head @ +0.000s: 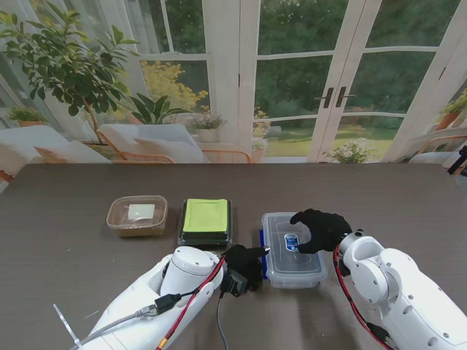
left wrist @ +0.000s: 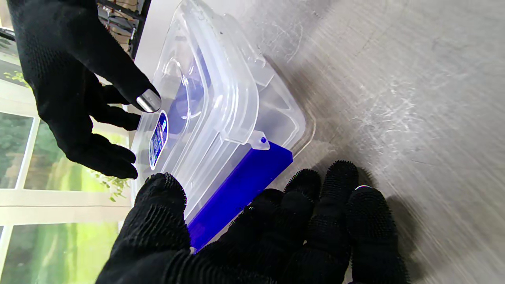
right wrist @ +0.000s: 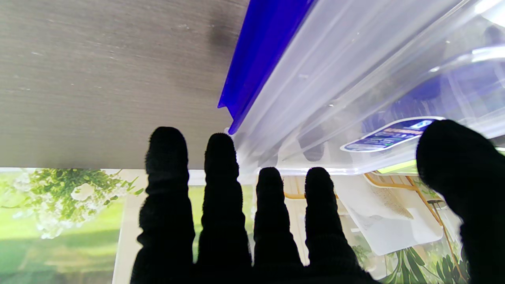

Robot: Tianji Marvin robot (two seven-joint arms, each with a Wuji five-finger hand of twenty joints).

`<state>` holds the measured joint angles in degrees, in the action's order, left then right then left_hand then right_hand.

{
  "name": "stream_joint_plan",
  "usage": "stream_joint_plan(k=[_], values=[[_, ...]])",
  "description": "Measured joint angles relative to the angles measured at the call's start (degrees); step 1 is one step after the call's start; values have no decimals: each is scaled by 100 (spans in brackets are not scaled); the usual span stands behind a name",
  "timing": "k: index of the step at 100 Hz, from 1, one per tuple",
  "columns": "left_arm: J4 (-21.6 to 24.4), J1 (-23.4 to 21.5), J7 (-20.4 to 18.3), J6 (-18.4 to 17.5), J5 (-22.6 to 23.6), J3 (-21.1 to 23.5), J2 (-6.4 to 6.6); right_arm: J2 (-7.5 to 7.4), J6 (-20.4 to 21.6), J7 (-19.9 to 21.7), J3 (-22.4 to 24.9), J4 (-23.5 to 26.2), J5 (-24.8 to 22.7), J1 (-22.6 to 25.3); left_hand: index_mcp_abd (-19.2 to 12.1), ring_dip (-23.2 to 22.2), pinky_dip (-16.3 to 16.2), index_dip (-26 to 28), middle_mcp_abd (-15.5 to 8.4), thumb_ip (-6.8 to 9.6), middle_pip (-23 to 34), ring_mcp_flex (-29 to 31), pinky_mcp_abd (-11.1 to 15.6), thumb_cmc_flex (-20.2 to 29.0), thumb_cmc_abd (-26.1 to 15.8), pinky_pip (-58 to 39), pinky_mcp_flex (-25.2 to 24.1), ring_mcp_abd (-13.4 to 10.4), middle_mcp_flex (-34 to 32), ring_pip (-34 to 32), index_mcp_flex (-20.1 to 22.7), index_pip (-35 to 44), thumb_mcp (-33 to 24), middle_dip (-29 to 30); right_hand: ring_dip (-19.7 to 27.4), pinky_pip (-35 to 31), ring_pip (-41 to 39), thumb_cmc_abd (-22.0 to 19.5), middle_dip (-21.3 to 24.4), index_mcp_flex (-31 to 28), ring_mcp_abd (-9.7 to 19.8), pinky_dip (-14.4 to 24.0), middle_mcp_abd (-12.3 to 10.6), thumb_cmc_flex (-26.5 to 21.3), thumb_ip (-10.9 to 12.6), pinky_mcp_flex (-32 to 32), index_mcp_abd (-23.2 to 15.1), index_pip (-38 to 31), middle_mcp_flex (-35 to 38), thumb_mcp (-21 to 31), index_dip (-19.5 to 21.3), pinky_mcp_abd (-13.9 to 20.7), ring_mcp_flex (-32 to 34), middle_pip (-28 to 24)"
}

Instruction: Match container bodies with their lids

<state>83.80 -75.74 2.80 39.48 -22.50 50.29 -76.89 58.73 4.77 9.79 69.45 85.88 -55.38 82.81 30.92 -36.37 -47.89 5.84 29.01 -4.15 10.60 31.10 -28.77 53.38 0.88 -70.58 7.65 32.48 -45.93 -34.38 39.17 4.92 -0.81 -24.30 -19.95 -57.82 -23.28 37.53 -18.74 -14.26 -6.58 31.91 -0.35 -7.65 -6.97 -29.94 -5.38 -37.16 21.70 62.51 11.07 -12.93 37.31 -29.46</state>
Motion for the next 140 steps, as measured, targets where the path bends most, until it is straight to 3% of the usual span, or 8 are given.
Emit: stream_joint_plan(k=[23, 31, 44, 62, 80, 88, 99, 140], values=[[393, -293, 1, -14, 395, 67, 147, -1, -18, -1, -27, -2, 1, -15, -51, -89, 8, 63, 46, 0, -43, 13, -19, 158, 0, 5, 144, 26, -87, 153, 104, 124, 4, -73, -1, 0, -17, 0, 0, 0, -66, 0, 7, 0, 0, -4, 0, -2, 0, 0, 0, 0, 7, 0], [474, -348, -25, -440, 1309, -129, 282, -2, -23, 0, -33, -2, 6, -19, -129, -331, -165, 190, 84, 3, 6, 172, -166, 228, 31, -141, 506, 129, -452, -40, 394, 321, -13, -478, -4, 0, -21, -1, 0, 0, -86, 0, 7, 0, 0, -5, 0, -2, 0, 0, 0, 0, 8, 0], [482, -464, 218, -1207, 3068, -485, 474, -2, -27, 1, -38, -1, 10, -21, -381, -338, -333, 407, -60, -7, 313, 476, -252, -865, 1096, -360, 1013, 135, -916, -395, 831, 637, -2634, -995, -6, 0, -28, -1, 0, 0, -103, 0, 8, 0, 0, -8, 0, -2, 0, 0, 0, 0, 9, 0], [494, -586, 240, -1911, 3757, -570, 707, -2, -39, -10, -48, 1, 10, -21, -651, -230, -190, 477, -351, -14, 419, 591, -113, -1306, 1920, -420, 1103, -7, -984, -454, 969, 757, -3828, -1003, -6, 0, -29, -1, 0, 0, -133, 0, 9, 0, 0, -9, 0, -2, 0, 0, 0, 0, 9, 0], [452, -651, 378, -2806, 5046, -628, 899, -2, -47, -18, -58, 0, 3, -23, -931, -205, 167, 534, -702, -76, 491, 519, 427, -1528, 2604, -423, 1062, -492, -970, -415, 966, 803, -4227, -1003, -8, 0, -31, -1, 0, 0, -158, 0, 13, 0, 0, -11, 1, -3, 0, 0, 0, 0, 15, 0], [415, -660, 572, -3102, 5476, -653, 960, -2, -49, -20, -59, 1, -2, -23, -1017, -205, 346, 580, -813, -32, 655, 282, 681, -1486, 2653, -425, 900, -715, -736, -348, 942, 805, -3289, -1011, -8, 0, -32, 0, 0, 0, -159, 0, 13, 0, 0, -12, 1, -2, 0, 0, 0, 0, 16, 0], [295, -644, 895, -3505, 6126, -704, 1024, -2, -57, -19, -66, 3, -7, -25, -1063, -213, 453, 581, -890, -51, 616, -327, 1059, -1592, 3139, -284, 341, -898, -104, -204, 578, 733, -4410, -1066, -8, 0, -32, -1, 0, 0, -168, 0, 13, 0, 0, -14, 1, -3, 0, 0, 0, 0, 18, 0], [-263, -204, 1213, -3908, 6786, -1251, 1134, -3, -92, 30, -74, 30, -30, -31, -1140, 1088, 2318, -119, -1376, -136, -595, -2515, 2302, -1853, 3200, 4230, -956, -2139, 2576, 2190, -1561, -363, -4526, 273, -8, 0, -32, -1, 1, -1, -174, 0, 13, 0, 0, -16, 1, -3, 0, 0, 0, 0, 23, 0]])
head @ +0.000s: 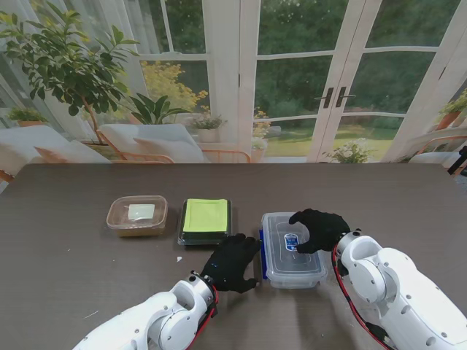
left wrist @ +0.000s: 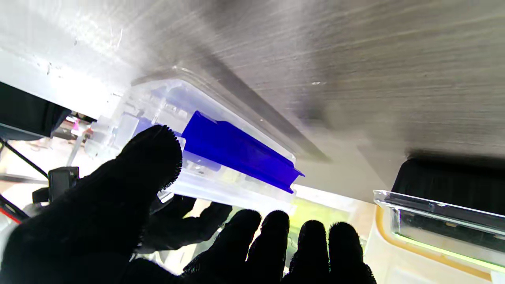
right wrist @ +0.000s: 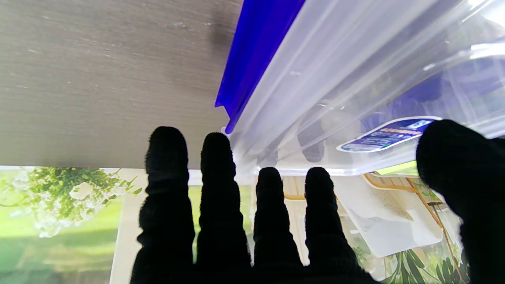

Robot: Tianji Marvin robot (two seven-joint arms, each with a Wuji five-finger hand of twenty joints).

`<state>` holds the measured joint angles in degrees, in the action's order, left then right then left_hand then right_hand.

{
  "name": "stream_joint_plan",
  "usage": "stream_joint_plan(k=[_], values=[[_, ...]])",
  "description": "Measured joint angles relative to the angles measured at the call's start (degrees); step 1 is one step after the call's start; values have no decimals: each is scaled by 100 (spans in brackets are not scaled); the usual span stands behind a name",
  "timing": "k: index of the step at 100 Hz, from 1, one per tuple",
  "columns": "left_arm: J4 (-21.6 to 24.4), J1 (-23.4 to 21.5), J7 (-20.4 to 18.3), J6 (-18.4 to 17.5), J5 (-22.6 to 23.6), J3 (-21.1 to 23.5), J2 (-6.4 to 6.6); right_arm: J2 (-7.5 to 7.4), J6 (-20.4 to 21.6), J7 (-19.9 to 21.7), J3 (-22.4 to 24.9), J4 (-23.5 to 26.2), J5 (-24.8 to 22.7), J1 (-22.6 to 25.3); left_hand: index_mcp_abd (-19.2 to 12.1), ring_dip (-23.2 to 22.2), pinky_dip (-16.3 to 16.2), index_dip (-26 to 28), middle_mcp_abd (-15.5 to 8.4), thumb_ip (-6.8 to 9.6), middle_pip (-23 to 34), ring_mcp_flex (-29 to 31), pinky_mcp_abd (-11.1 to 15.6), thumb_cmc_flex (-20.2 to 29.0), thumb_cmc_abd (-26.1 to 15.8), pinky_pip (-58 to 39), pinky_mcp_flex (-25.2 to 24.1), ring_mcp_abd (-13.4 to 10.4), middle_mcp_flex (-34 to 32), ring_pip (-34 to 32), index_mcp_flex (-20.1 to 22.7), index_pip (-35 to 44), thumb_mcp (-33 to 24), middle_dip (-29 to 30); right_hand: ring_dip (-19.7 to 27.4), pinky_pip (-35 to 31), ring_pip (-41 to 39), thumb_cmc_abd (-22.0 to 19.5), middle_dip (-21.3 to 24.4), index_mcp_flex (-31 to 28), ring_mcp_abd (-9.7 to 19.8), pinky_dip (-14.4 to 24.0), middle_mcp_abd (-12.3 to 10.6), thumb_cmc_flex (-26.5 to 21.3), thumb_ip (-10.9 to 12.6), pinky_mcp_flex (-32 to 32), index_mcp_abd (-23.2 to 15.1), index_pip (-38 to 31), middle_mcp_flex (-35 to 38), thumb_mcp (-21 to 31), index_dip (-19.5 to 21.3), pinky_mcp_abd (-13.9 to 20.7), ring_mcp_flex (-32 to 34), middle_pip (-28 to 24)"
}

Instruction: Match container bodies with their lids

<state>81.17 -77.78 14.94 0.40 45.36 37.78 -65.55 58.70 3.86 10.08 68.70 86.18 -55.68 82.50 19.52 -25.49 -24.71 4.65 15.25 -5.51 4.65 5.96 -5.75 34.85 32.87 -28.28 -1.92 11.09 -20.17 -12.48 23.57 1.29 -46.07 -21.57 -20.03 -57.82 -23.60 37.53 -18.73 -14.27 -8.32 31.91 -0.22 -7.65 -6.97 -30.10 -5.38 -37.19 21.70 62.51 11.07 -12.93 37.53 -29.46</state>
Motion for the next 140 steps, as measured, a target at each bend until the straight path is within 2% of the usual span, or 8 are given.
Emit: stream_joint_plan(k=[15, 23, 31, 44, 63, 79, 92, 140], values=[[-203, 111, 316, 9, 162, -249, 4, 0, -27, 6, -12, 7, 0, -3, 125, 463, -59, -271, -69, 0, -233, -246, 229, -154, -5, 1941, -32, -218, 889, 920, -972, -150, 122, 174, 0, 0, 0, 0, 0, 0, -2, 0, 0, 0, 0, -1, 0, 0, 0, 0, 0, 0, 3, 0], [-327, 170, 477, 84, 261, -376, -13, 0, -32, 5, -20, 7, 0, -7, 190, 1115, 482, -415, -93, -8, -310, -255, 279, -221, -7, 2439, 3, -250, 1166, 1079, -1321, -250, 215, 298, 0, 0, 0, 0, 0, 0, -23, 0, 0, 0, 0, -1, 0, 0, 0, 0, 0, 0, 8, 0], [-454, 220, 593, 131, 274, -453, -53, -1, -34, 5, -25, 7, 4, -10, 228, 1549, 987, -497, -93, -8, -373, -290, 284, -221, -9, 2629, 13, -260, 1235, 1145, -1325, -294, 289, 583, 0, 0, 0, 0, 0, 0, -40, 0, 2, 0, 0, -1, 0, 0, 0, 0, 0, 0, 14, 0], [-637, 339, 777, 203, 348, -630, -103, -1, -47, 7, -35, 5, 22, -16, 239, 1796, 1338, -525, -93, -8, -386, -297, 285, -221, -15, 2639, 13, -264, 1238, 1145, -1328, -300, 420, 743, -1, 0, -4, 0, 0, 0, -59, 0, 2, 0, 0, -1, 0, 0, 0, 0, 0, 0, 16, 0], [-552, 397, 783, 262, 650, -684, -90, 1, -79, 23, -36, 15, 36, -16, 245, 1807, 1423, -533, -93, -59, -386, -298, 286, -412, -205, 2639, 13, -264, 1238, 1146, -1329, -301, 482, 744, -2, 0, -6, 0, 0, 0, -59, 0, 2, 0, 0, -1, 0, 0, 0, 0, 0, 0, 17, 0], [-591, 501, 1027, 273, 652, -801, -118, 3, -88, 44, -23, 30, 41, -5, 247, 1789, 1491, -534, -93, -59, -386, -298, 286, -454, -258, 2639, 13, -264, 1238, 1146, -1330, -300, 483, 739, -2, 0, -6, -1, 45, 0, -59, 0, 2, 0, 0, -1, 1, 0, 0, 0, 0, 0, 17, 1], [-625, 632, 945, 265, 676, -920, -123, 3, -88, 49, -19, 30, 58, -4, 247, 1661, 1552, -531, -93, -59, -383, -298, 286, -454, -258, 2639, 13, -264, 1238, 1147, -1330, -301, 483, 667, -2, 0, -6, -2, 48, 0, -59, 0, 2, 0, 0, -1, 1, -1, 0, 0, 0, 0, 17, 6], [-1190, 1271, 878, 284, 730, -1546, -244, 2, -99, 48, -24, 23, 109, -10, 247, 1242, 1641, -302, -86, -59, -312, -298, 286, -454, -259, 2639, 13, -258, 1238, 1152, -1330, -300, 483, 303, -2, 0, -6, -76, 48, 0, -60, 0, 2, 0, 0, -1, 2, -1, 0, -7, 0, 0, 17, 16]])
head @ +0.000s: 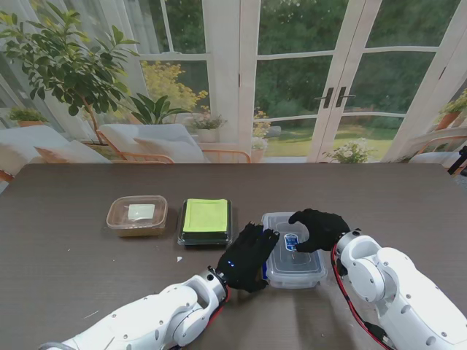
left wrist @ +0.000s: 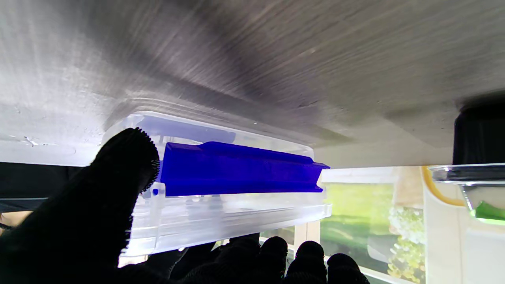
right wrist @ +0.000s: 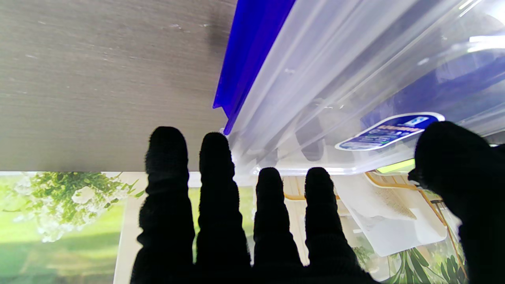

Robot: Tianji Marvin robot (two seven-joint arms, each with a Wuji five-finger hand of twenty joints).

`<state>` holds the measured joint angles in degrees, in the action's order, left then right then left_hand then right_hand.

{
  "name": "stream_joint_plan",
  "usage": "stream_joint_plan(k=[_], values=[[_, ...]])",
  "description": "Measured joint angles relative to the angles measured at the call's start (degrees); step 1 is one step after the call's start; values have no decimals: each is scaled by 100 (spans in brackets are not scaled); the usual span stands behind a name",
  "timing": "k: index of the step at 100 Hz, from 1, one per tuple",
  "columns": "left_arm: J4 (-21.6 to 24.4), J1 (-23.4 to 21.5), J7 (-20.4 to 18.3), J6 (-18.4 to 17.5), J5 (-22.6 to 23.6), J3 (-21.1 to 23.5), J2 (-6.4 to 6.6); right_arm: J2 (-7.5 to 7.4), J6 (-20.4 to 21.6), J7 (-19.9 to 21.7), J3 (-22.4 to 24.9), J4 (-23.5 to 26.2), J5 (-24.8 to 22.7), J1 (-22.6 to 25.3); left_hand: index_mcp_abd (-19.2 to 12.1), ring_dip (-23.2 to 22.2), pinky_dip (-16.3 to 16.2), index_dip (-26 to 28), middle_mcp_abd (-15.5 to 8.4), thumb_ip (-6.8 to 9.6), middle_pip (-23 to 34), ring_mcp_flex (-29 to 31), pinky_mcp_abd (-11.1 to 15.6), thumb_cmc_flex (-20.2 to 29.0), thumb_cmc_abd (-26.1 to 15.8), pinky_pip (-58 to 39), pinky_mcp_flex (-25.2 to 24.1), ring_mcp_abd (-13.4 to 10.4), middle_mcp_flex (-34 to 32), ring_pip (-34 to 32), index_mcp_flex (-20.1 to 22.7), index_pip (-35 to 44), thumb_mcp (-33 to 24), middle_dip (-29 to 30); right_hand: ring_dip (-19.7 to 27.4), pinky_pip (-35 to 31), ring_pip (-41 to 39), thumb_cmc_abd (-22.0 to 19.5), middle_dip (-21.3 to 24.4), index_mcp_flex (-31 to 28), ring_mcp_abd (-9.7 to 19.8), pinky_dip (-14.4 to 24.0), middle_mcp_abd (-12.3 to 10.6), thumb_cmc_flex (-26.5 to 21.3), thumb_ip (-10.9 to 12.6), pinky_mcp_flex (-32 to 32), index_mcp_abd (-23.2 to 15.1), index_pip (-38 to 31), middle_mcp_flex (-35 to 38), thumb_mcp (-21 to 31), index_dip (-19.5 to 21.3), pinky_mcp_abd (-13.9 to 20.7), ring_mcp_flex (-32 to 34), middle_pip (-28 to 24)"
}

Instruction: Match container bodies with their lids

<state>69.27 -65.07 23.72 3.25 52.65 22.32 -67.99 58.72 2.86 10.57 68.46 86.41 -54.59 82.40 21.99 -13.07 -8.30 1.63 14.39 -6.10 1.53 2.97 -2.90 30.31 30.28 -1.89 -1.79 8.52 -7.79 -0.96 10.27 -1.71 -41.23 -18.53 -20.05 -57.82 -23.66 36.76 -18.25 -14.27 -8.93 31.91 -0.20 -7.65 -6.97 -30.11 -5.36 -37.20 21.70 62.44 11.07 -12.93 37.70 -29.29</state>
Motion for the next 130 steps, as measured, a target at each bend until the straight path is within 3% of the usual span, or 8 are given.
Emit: stream_joint_plan(k=[39, 69, 79, 87, 105, 116, 121, 130], values=[[-434, 202, 251, 102, -115, -231, -203, -1, 0, 3, -3, -5, 23, -5, 1, -518, -145, 396, 35, -7, 77, 0, 0, -75, -44, 0, 0, 12, -8, -99, 0, 46, 3, -339, 0, 0, 0, 0, 0, 0, -20, 0, 0, 0, 0, 0, 1, 0, 0, 0, 0, 0, 0, 26], [-576, 325, 306, 70, -140, -374, -271, 0, 1, 18, 10, -1, 35, 1, 12, -914, -316, 648, 102, -9, 73, 0, 0, -109, -46, 0, 0, 65, -25, -215, 0, 163, 63, -410, 0, 0, 0, 0, 1, 0, -23, 0, 0, 0, 0, 0, 1, 0, 0, 0, 0, 0, -6, 52], [-616, 360, 308, 71, -144, -409, -288, 0, 3, 18, 10, -1, 36, 1, 26, -1319, -592, 740, 109, -13, 47, 0, 0, -114, -40, -95, 0, 80, -83, -318, 22, 196, 68, -419, 0, 0, 0, 0, 1, 0, -25, 0, 0, 0, 0, 0, 1, 0, 0, 0, 0, 0, -7, 53], [-640, 386, 334, 83, -139, -444, -300, 0, 10, 16, 13, -5, 36, 1, 57, -1591, -1067, 750, 137, -18, 37, 29, -8, -117, -16, -357, -5, 144, -165, -470, 105, 226, 70, -425, 0, 0, 0, 0, 1, 0, -26, 0, 0, 0, 0, 0, 1, 0, 0, 0, 0, 0, -7, 55], [-641, 407, 363, 93, -42, -461, -293, 0, 21, 8, 14, -12, 35, -1, 62, -1757, -1921, 750, 194, -29, 40, 66, -62, -117, -10, -645, -47, 283, -362, -1027, 354, 233, 74, -428, 0, 0, 0, 0, 1, 0, -26, 0, 0, 0, 0, 0, 1, 0, 0, 0, 0, 0, -7, 57], [-620, 424, 408, 71, 107, -480, -264, 0, 30, 9, 14, -13, 35, -1, 144, -1759, -2189, 742, 273, -34, 47, 138, -156, -61, -9, -761, 13, 381, -636, -1441, 593, 241, 76, -425, 0, 0, 0, 0, 1, 0, -26, 0, 0, 0, 0, 0, 1, 0, 0, 0, 0, 0, -7, 57], [-595, 437, 422, 57, 199, -483, -239, 0, 32, 10, 15, -13, 36, -1, 153, -1741, -2231, 720, 282, -153, 133, 303, -237, -8, -9, -809, 235, 440, -781, -1645, 760, 244, 76, -424, 0, 0, 0, 0, 1, 0, -26, 0, 0, 0, 0, 0, 1, 0, 0, 0, 0, 0, -7, 57], [-568, 443, 494, 14, 249, -474, -208, 0, 33, 9, 16, -13, 38, -1, 155, -1646, -2302, 681, 283, -157, 236, 640, -342, 58, 66, -1043, 564, 519, -1028, -1841, 1028, 331, 72, -413, 0, 0, 0, 0, 1, 0, -26, 0, 0, 0, 0, 0, 1, 0, 0, 0, 0, 0, -7, 69]])
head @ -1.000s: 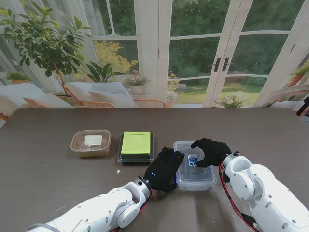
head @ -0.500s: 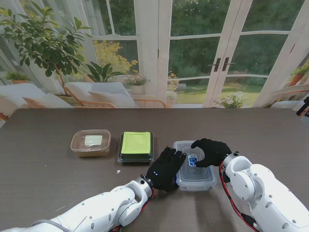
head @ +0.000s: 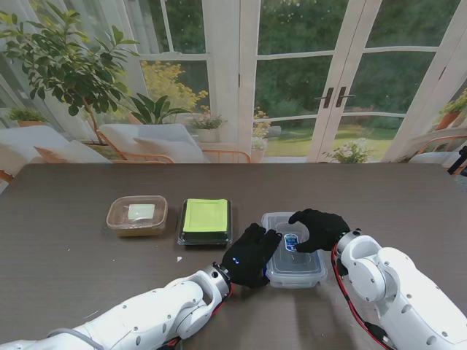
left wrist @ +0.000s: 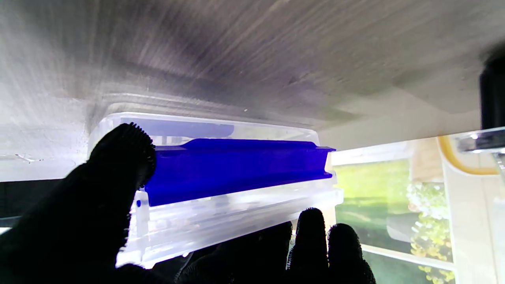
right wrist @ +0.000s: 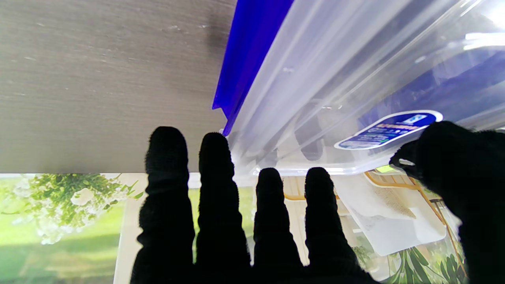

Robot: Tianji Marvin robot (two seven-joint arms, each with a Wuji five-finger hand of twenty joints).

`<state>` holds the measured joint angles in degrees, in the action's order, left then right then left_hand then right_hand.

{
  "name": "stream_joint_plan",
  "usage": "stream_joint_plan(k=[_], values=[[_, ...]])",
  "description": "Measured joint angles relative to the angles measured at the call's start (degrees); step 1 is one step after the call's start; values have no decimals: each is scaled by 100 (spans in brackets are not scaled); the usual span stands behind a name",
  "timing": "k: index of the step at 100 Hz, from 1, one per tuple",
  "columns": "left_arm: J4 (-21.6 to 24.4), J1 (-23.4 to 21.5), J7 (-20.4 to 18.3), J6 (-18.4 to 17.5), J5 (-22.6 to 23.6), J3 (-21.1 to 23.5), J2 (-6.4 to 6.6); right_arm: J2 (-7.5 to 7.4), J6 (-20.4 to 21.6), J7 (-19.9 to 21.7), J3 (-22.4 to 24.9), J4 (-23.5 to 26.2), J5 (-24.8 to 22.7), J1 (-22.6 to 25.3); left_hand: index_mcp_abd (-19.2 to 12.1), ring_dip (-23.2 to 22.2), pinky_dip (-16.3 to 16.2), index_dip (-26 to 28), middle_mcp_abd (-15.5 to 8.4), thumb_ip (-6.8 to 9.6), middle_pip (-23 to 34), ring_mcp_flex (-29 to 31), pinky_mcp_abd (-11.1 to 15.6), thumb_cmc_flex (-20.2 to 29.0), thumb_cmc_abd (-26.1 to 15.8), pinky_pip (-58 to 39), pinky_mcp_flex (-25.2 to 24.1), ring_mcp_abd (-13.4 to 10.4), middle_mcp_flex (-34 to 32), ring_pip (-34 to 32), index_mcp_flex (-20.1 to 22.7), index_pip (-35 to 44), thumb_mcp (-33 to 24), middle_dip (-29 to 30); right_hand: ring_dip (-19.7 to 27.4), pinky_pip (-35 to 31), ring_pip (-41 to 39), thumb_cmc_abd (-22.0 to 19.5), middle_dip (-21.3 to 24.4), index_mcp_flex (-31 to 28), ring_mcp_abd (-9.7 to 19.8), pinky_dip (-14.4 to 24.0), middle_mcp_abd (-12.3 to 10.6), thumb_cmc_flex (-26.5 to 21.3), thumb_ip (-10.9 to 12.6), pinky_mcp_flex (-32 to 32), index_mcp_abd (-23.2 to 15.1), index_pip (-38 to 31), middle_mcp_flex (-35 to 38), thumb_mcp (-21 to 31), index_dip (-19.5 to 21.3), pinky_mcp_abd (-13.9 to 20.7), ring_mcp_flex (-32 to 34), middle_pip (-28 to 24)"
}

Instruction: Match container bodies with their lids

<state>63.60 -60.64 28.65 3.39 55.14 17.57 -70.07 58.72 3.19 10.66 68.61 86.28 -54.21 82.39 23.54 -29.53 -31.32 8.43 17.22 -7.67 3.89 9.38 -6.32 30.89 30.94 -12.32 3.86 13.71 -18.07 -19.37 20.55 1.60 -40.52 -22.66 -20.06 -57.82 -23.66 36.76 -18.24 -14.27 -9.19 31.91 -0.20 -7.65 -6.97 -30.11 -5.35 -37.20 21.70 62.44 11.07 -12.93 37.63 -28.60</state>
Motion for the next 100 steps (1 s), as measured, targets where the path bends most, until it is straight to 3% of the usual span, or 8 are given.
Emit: stream_joint_plan(k=[5, 11, 16, 23, 37, 60, 90, 100], values=[[11, -2, 31, -10, 15, 10, 9, 0, 0, 0, 0, -1, 1, 0, -18, 135, 0, -42, 0, -118, 71, 205, -65, 66, 107, -554, 25, 48, -127, -121, 138, 77, 0, 32, 0, 0, 0, 0, 0, 0, 1, 0, 0, 0, 0, 0, 0, 0, 0, 0, 0, 0, 0, 18], [56, -7, 20, -23, 48, 27, 35, 0, 2, -1, -1, -2, 1, 0, -18, 203, 122, -78, 0, -118, 99, 358, -80, 152, 148, -1547, -137, 65, -257, -236, 212, 183, 0, 97, 0, 0, 0, 0, 0, 0, 4, 0, 0, 0, 0, 0, 0, 0, 0, 0, 0, 0, 0, 30], [113, -9, 0, -36, 99, 38, 70, 0, 5, 0, -1, -2, 1, 0, -18, 252, 436, -94, 0, -118, 159, 494, -101, 228, 151, -2465, -315, 89, -360, -279, 329, 248, 0, 139, 0, 0, 0, 0, 0, 0, 6, 0, 0, 0, 0, 0, 0, 0, 0, 0, 0, 0, 0, 37], [194, -7, -42, -56, 207, 46, 130, -1, 8, 3, 0, -2, 1, 0, -18, 263, 590, -113, 2, -118, 227, 585, -109, 292, 152, -2987, -397, 127, -442, -382, 419, 276, -67, 168, -7, 0, 0, 0, 0, 0, 7, 0, 0, 0, 0, -1, 0, 0, 0, 0, 0, 0, 0, 38], [359, 17, -192, -156, 343, 69, 255, -1, 8, 7, 0, -1, 13, -1, -21, 253, 604, -119, 20, -118, 227, 778, -169, 361, 152, -3195, -392, 158, -613, -489, 565, 294, -243, 199, -31, 0, -25, 0, 0, 0, 11, 0, 0, 0, 0, -1, 0, 0, 0, 0, 0, 0, 5, 38], [624, 61, -373, -370, 631, 132, 456, -2, 8, 22, -1, 5, 20, 0, -62, 260, 605, -119, 62, -118, 250, 1352, -359, 535, 99, -3511, 32, 230, -1120, -597, 936, 440, -366, 241, -46, 0, -46, 0, 0, 0, 11, 0, 0, 0, 0, -1, 0, 0, -1, 0, 0, 0, 5, 57], [670, 227, -360, -610, 782, 29, 552, -4, 11, 62, 3, 12, 26, 0, -52, 323, 604, -82, 204, -117, 325, 1783, -494, 666, -35, -3757, 387, 280, -1581, -610, 1307, 521, -422, 243, -47, 0, -47, 0, 2, -2, 12, 0, 0, 0, 0, -1, 5, 0, -76, 0, 0, 0, 4, 72], [669, 285, -360, -666, 831, 10, 574, -5, 9, 68, 3, 12, 37, -1, -68, 323, 461, -64, 205, -117, 328, 1927, -642, 666, -136, -4018, 481, 292, -1713, -679, 1370, 566, -341, 243, -47, 0, -47, 0, 3, -2, 12, 0, 0, 0, 0, -1, 8, 0, -76, 0, 0, 0, 4, 119]])
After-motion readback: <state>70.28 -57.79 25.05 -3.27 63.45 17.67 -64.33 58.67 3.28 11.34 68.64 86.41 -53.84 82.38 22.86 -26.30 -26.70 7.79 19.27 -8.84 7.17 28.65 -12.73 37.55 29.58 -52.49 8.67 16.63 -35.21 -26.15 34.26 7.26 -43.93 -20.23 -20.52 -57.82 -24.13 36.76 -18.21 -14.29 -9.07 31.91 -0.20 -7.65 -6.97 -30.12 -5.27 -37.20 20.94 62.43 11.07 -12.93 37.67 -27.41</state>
